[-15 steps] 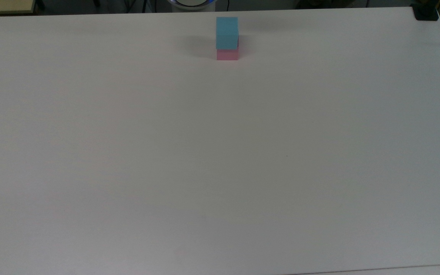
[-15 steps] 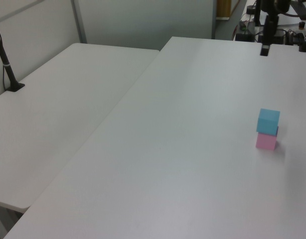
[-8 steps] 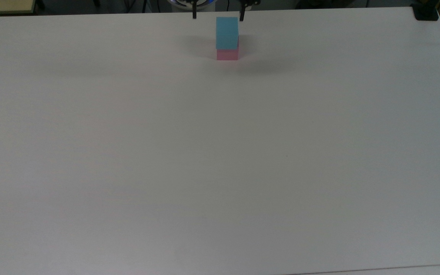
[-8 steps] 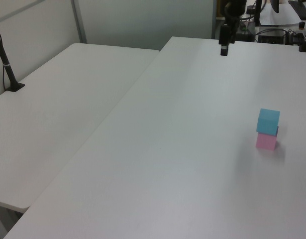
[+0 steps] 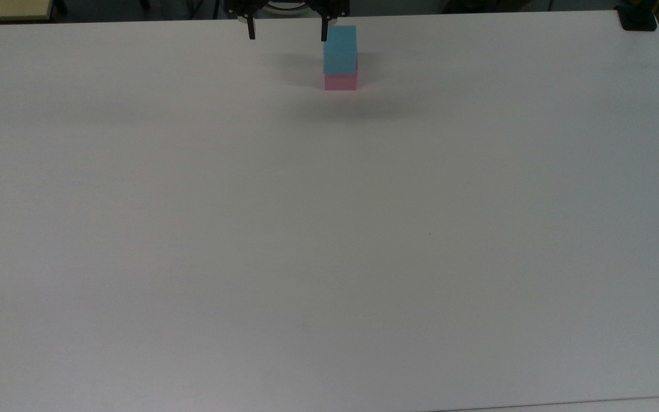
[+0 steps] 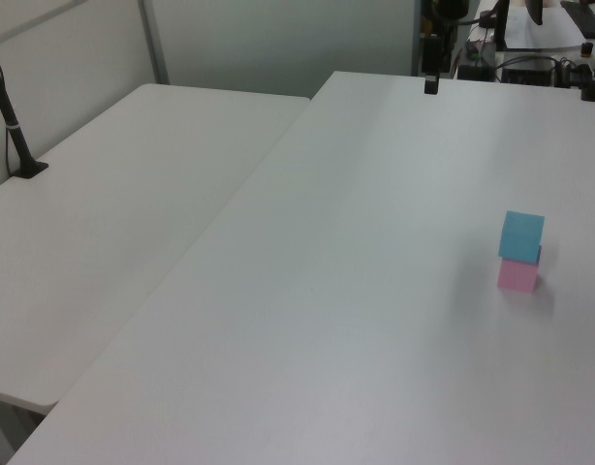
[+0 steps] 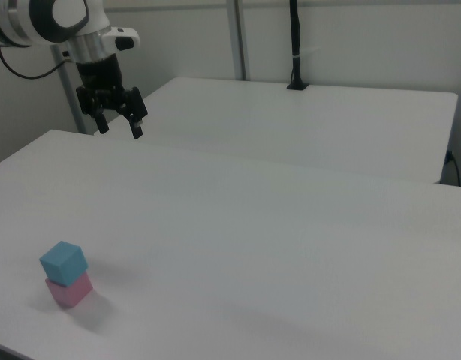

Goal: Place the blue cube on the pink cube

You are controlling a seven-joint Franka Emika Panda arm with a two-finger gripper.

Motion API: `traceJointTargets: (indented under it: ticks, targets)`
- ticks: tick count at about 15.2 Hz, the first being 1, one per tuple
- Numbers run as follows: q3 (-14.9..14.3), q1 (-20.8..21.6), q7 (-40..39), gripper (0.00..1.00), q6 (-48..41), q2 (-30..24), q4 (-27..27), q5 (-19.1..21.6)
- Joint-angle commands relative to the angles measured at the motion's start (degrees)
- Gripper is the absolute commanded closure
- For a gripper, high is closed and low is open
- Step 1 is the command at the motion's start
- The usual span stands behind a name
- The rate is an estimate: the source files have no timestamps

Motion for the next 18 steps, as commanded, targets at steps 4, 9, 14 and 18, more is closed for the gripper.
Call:
traceJointTargets:
  ticks: [4, 9, 14, 18]
  targets:
    - [-0.02, -1.52, -1.27, 0.0, -1.53, -0.08, 0.26, 0.15]
    - [-0.02, -2.49, -1.44, 0.0, -1.53, -0.43, 0.35, 0.24]
    - [0.25, -3.28, -1.44, 0.0, -1.79, -0.7, 0.35, 0.42]
    - [1.82, -5.21, -1.44, 0.0, -1.88, -0.7, 0.35, 0.42]
